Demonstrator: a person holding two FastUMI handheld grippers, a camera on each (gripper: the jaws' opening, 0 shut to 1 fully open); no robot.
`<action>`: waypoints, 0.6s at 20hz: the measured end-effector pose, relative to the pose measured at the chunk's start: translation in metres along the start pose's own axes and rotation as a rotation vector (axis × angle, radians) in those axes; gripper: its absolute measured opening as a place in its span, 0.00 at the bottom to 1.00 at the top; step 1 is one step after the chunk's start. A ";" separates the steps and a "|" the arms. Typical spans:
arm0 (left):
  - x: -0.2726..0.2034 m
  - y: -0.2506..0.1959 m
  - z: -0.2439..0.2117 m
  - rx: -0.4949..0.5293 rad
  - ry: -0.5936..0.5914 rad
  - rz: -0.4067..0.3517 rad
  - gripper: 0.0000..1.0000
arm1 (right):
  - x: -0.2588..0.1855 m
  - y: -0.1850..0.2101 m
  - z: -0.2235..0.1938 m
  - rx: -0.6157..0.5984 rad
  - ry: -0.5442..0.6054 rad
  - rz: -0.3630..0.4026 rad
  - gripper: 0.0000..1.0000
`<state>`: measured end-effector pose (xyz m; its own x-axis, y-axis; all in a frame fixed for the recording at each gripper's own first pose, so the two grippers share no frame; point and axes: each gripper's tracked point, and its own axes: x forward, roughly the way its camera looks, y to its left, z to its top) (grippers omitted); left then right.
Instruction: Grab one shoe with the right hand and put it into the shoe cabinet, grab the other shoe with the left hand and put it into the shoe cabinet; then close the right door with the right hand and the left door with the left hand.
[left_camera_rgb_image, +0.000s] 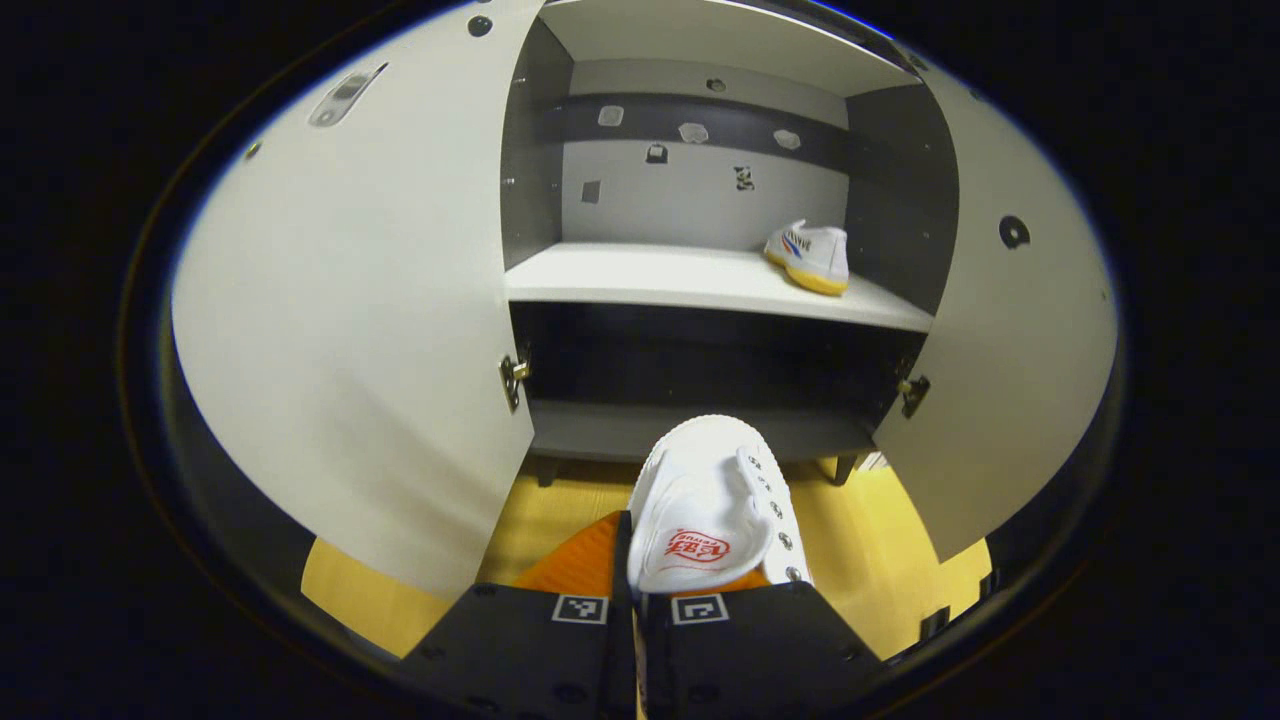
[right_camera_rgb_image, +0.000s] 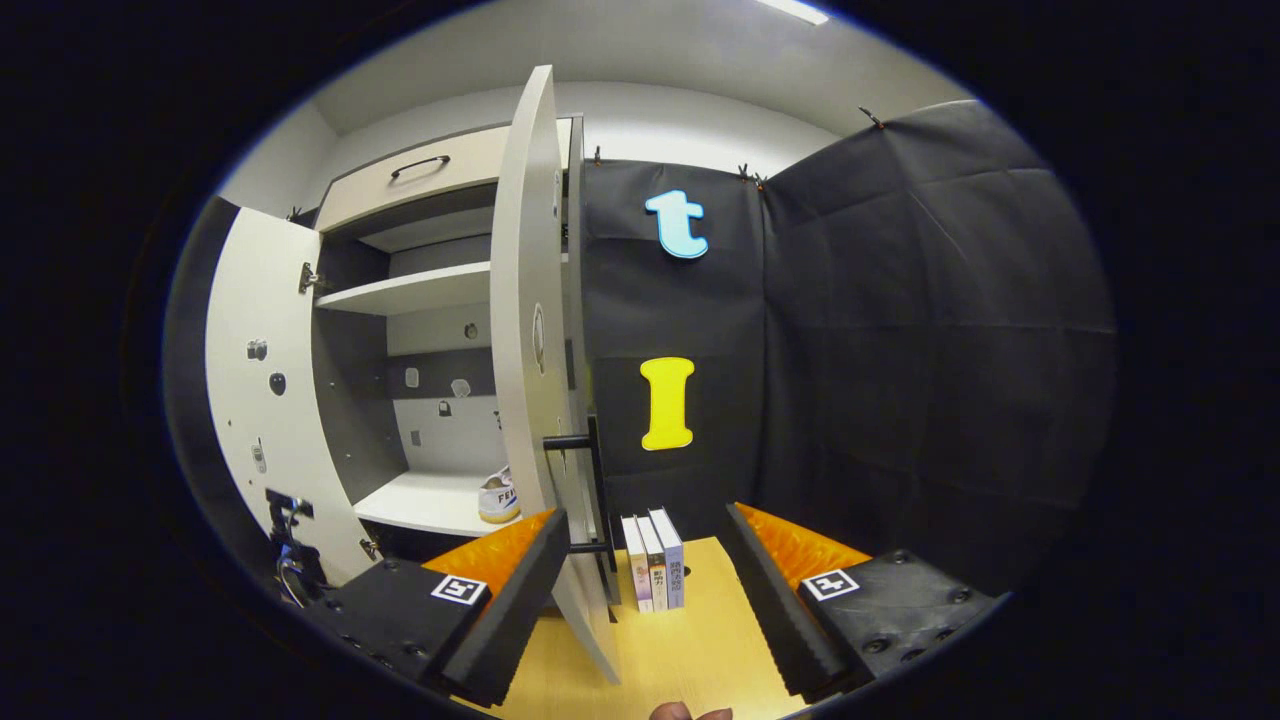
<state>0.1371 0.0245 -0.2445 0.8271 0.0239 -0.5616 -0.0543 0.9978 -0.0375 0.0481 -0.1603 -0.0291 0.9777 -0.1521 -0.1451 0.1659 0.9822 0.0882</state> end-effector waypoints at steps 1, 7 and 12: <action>0.001 -0.002 0.018 0.003 -0.016 0.003 0.08 | 0.000 -0.003 -0.002 -0.007 0.003 0.002 0.98; 0.018 -0.004 0.116 0.020 -0.092 0.065 0.08 | 0.006 -0.011 -0.005 0.014 0.005 0.037 0.98; 0.050 0.005 0.187 0.032 -0.121 0.121 0.08 | 0.019 -0.022 0.004 0.018 -0.044 0.054 0.98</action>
<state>0.2824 0.0423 -0.1185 0.8771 0.1493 -0.4564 -0.1416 0.9886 0.0514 0.0634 -0.1851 -0.0299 0.9899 -0.1043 -0.0959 0.1149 0.9870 0.1123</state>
